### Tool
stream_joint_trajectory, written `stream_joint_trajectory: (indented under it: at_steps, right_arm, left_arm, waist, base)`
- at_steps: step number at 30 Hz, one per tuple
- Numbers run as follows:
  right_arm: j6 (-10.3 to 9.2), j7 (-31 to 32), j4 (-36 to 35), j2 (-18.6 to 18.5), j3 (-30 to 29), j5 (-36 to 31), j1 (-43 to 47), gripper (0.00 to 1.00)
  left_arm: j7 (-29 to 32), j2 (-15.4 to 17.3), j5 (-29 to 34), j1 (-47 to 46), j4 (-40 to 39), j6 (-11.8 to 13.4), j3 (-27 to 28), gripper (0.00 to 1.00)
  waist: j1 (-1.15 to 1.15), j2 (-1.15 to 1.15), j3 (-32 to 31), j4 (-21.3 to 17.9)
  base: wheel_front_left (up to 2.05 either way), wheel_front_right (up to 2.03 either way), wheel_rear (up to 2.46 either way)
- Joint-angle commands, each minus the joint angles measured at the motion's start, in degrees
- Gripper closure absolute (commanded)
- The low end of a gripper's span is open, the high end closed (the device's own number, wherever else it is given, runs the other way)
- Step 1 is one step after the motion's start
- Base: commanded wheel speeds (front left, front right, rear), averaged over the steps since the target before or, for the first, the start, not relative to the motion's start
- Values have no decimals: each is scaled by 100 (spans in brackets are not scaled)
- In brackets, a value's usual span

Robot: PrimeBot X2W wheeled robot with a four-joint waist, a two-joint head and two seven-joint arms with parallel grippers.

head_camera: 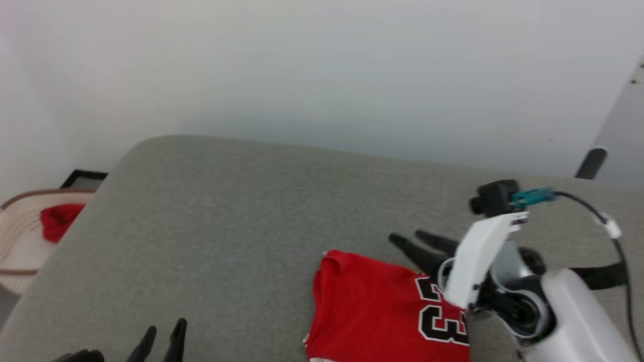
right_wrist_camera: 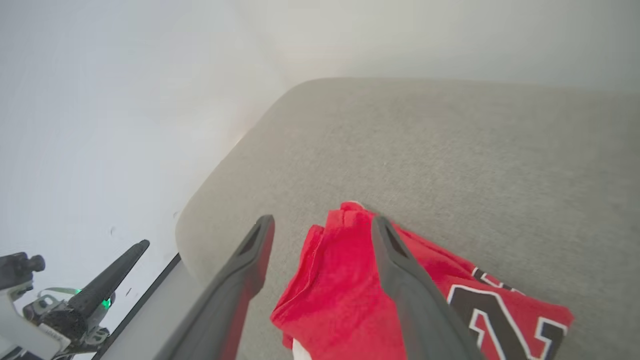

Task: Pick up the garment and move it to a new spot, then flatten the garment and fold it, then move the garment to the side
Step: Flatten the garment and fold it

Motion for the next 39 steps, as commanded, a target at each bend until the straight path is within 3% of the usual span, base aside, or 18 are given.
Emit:
stream_joint_trajectory:
  at_steps: [1,9,14,18,26,39]
  right_arm:
    - [0,-157,-185,-120,-19,-21,115,0]
    - [1,-1698,-1177,-1371,285,-52,597,0]
    - [1,-2999,-1125,-2021,375,-426,970,0]
    - [1,-3937,-832,-2320,360,-825,1254,0]
    - [0,-4909,-132,-2335,-175,-1279,1776,0]
    - [0,-5143,37,-2021,-977,-1714,2502,0]
  left_arm:
    - [-30,18,63,61,-23,26,31,0]
    - [-86,14,296,139,-80,52,193,0]
    - [-105,23,458,233,-68,15,312,0]
    - [-115,-20,579,321,-61,-36,450,0]
    - [-119,-111,964,509,-125,-136,926,0]
    - [-120,-278,1452,631,-84,-378,1360,0]
  waist:
    - [0,0,-40,-268]
    - [0,0,-30,-692]
    - [0,0,-66,-880]
    - [0,0,-106,-972]
    - [0,0,-211,-984]
    - [0,0,-303,-851]
  base:
    - [0,0,0]
    - [0,0,0]
    - [0,0,0]
    - [0,0,0]
    - [0,0,0]
    - [0,0,0]
